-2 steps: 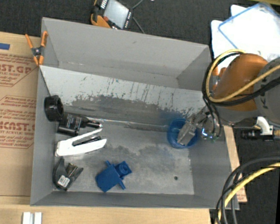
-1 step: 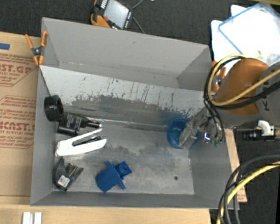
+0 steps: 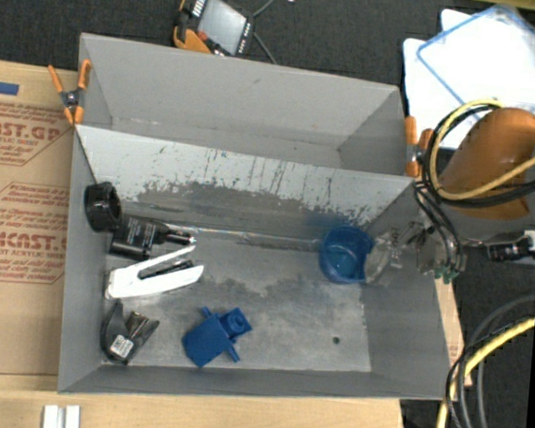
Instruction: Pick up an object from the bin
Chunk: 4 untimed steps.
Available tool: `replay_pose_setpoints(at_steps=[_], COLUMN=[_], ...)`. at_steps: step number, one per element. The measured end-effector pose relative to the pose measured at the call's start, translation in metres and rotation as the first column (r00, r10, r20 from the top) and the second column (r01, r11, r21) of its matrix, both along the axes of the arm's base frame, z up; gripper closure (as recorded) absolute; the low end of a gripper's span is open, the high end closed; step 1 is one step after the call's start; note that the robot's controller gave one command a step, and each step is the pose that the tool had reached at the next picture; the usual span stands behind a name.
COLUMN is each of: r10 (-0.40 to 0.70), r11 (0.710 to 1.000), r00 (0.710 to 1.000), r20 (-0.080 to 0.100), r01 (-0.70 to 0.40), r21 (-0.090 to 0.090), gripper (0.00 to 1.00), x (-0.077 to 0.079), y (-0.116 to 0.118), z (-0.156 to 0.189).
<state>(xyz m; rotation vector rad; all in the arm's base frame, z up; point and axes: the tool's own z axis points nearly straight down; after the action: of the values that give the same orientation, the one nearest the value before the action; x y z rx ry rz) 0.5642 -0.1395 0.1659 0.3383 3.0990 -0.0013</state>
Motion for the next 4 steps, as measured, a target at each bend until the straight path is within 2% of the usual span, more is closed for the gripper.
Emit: replay_pose_setpoints(at_steps=[1, 2, 3, 4], r10=[-0.354, -0.059, -0.301, -0.374], r11=[0.935, 0.998, 0.954, 0.928], r00=[0.935, 0.998, 0.954, 0.928], r20=[-0.01, 0.004, 0.003, 0.001], r01=[0.354, 0.059, 0.301, 0.374], r21=[0.004, -0.002, 0.005, 0.006], gripper=[1.0, 1.0, 1.0, 1.0], x=[0.006, 0.004, 0.01, 0.002], y=[0.024, 0.009, 0.023, 0.03], z=[-0.046, -0.069, 0.0, -0.098])
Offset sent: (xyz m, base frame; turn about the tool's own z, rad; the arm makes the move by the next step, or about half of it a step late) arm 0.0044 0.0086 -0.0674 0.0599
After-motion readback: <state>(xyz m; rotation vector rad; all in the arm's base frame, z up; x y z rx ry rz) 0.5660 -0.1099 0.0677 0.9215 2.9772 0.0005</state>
